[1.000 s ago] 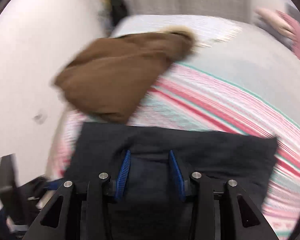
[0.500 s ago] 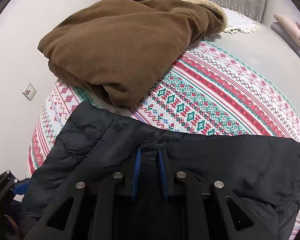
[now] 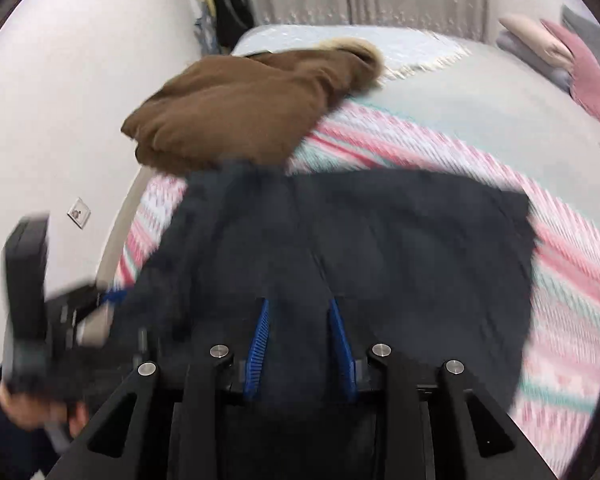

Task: Fold large clothes
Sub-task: 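Press the folded jacket flat with the right tool while the left tool holds its edge, then grasp the folded black jacket end with both tools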

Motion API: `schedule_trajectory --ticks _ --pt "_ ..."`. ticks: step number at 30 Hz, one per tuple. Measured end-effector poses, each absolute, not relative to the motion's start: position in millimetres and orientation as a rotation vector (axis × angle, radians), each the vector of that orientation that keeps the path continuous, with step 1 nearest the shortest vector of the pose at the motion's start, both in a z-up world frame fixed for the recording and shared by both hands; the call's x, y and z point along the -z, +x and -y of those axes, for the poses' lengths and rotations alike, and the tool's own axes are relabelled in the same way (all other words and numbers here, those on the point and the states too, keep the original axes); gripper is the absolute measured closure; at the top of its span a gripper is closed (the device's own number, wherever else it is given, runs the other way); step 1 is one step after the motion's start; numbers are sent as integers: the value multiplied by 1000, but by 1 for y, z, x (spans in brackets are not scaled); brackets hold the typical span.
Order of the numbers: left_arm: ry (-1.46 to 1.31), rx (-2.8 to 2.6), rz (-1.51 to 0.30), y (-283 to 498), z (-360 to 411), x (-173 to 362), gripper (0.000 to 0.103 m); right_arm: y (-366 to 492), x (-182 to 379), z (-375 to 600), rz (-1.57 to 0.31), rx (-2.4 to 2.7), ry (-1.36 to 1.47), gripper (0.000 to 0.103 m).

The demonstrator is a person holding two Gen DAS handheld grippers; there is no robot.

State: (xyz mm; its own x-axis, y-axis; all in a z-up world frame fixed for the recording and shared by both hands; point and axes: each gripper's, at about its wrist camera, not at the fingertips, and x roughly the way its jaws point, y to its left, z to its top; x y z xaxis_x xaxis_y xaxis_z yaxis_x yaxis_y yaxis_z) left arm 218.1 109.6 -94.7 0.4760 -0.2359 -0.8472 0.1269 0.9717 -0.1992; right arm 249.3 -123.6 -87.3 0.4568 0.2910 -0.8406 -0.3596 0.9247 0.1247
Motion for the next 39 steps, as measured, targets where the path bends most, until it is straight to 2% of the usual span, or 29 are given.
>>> schedule_trajectory --ticks 3,7,10,13,18,32,39 --pt "-105 256 -1088 225 -113 81 27 218 92 155 -1006 -409 21 71" --pt "-74 219 -957 231 -114 46 27 206 101 175 -959 -425 124 71" --pt "-73 249 -918 242 -103 35 27 203 100 170 -951 -428 90 71" --pt "-11 206 -942 260 -88 46 27 197 104 164 -945 -442 53 67" --pt "-3 167 -1026 277 -85 73 27 185 110 159 -933 -439 -4 67" --pt "-7 132 -1007 262 -82 83 25 172 119 155 -977 -450 -42 66" --pt "-139 172 -1042 248 -107 74 25 164 113 163 -951 -467 -37 66"
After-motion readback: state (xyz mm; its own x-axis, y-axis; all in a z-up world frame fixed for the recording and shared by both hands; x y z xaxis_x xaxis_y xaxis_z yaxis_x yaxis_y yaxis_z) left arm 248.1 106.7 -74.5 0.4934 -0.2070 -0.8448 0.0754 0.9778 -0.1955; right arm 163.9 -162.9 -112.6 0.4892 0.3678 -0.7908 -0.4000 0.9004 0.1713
